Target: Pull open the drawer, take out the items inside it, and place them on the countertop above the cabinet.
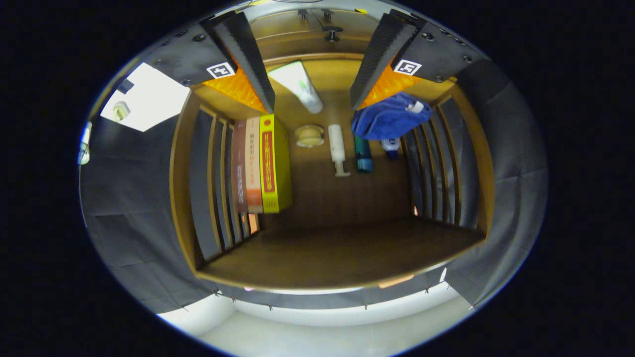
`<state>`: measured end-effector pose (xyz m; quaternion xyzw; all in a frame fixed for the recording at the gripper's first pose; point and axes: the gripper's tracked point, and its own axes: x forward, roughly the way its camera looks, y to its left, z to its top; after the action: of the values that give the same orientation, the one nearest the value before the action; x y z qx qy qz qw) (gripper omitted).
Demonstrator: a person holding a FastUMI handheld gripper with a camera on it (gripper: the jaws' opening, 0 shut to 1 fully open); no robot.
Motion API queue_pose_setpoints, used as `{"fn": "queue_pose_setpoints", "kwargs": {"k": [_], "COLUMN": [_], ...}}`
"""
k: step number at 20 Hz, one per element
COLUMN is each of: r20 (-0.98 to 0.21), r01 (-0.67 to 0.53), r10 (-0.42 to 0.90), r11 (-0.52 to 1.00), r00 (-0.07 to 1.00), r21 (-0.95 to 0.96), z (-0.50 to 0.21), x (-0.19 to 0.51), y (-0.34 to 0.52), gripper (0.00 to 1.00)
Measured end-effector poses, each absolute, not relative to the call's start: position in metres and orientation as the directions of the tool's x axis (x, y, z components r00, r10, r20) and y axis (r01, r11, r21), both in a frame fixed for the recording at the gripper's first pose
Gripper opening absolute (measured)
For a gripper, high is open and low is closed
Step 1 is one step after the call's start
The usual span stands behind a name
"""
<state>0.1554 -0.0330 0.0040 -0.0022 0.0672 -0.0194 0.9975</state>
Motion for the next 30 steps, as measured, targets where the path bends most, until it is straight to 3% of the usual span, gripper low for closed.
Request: {"fn": "queue_pose_setpoints", "kwargs": {"k": [10, 30], "r20": [-0.01, -0.016], "r01": [0.004, -0.001], "r10": [-0.004, 0.0], "r11": [0.998, 0.997], "r00": [1.0, 1.0], "r21": [-0.058, -0.082], "z": [0.122, 0.119], "x": [0.127, 0.122], "y": [-0.05, -0.058], "gripper": [1.0, 1.0]}}
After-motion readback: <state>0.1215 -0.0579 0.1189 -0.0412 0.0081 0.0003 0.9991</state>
